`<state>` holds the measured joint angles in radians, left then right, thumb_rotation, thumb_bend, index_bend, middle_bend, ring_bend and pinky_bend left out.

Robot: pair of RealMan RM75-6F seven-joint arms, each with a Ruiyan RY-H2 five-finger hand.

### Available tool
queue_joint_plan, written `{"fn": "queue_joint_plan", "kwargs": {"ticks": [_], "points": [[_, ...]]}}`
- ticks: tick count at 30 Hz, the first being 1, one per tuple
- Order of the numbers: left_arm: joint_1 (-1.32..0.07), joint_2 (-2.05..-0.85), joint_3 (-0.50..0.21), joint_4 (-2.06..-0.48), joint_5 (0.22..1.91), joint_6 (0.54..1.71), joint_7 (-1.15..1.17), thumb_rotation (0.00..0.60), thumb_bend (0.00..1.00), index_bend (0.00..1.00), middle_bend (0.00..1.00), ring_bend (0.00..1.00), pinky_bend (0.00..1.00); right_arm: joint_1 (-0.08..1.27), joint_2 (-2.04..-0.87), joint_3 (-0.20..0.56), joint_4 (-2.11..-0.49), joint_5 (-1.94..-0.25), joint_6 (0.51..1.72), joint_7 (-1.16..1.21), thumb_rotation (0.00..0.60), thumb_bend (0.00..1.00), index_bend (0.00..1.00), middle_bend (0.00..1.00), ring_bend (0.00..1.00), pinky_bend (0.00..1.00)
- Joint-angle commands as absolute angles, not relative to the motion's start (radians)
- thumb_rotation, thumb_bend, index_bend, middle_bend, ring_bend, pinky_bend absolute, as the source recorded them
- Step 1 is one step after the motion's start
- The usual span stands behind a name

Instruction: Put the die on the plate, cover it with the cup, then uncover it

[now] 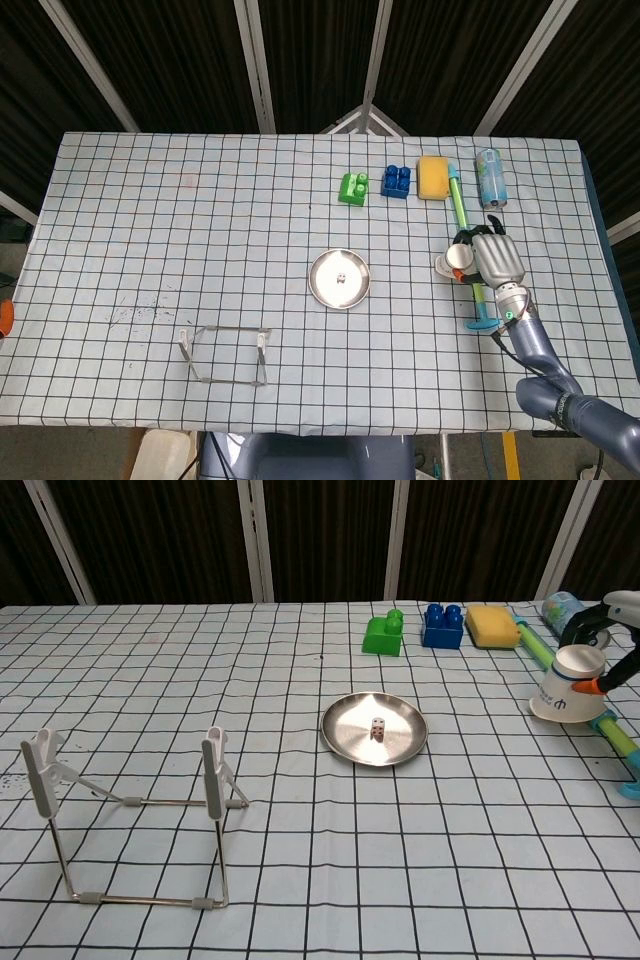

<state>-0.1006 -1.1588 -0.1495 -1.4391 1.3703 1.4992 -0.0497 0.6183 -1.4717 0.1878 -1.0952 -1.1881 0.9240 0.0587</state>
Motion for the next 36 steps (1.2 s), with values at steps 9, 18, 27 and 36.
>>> {"fn": "queue_joint_plan", "kwargs": {"ticks": [9, 18, 27, 36], "points": [[-0.101, -1.163, -0.150, -1.438, 1.369, 1.502, -0.044, 0.600, 0.68, 0.35, 0.00, 0.00, 0.03, 0.591, -1.461, 0.176, -1.109, -1.206, 0.924, 0.116, 0.600, 0.37, 0.63, 0.49, 0.25, 0.01], [-0.102, -1.163, -0.151, -1.437, 1.367, 1.499, -0.045, 0.600, 0.68, 0.35, 0.00, 0.00, 0.03, 0.595, -1.478, 0.179, -1.098, -1.210, 0.910, 0.121, 0.600, 0.37, 0.63, 0.49, 0.25, 0.01], [-0.104, -1.165, -0.150, -1.436, 1.367, 1.496, -0.040, 0.600, 0.68, 0.35, 0.00, 0.00, 0.03, 0.608, -1.499, 0.190, -1.079, -1.216, 0.901, 0.129, 0.600, 0.37, 0.63, 0.49, 0.25, 0.01], [-0.103, -1.164, -0.150, -1.436, 1.367, 1.498, -0.043, 0.600, 0.68, 0.36, 0.00, 0.00, 0.03, 0.615, -1.514, 0.200, -1.074, -1.215, 0.901, 0.129, 0.600, 0.37, 0.63, 0.49, 0.25, 0.01]]}}
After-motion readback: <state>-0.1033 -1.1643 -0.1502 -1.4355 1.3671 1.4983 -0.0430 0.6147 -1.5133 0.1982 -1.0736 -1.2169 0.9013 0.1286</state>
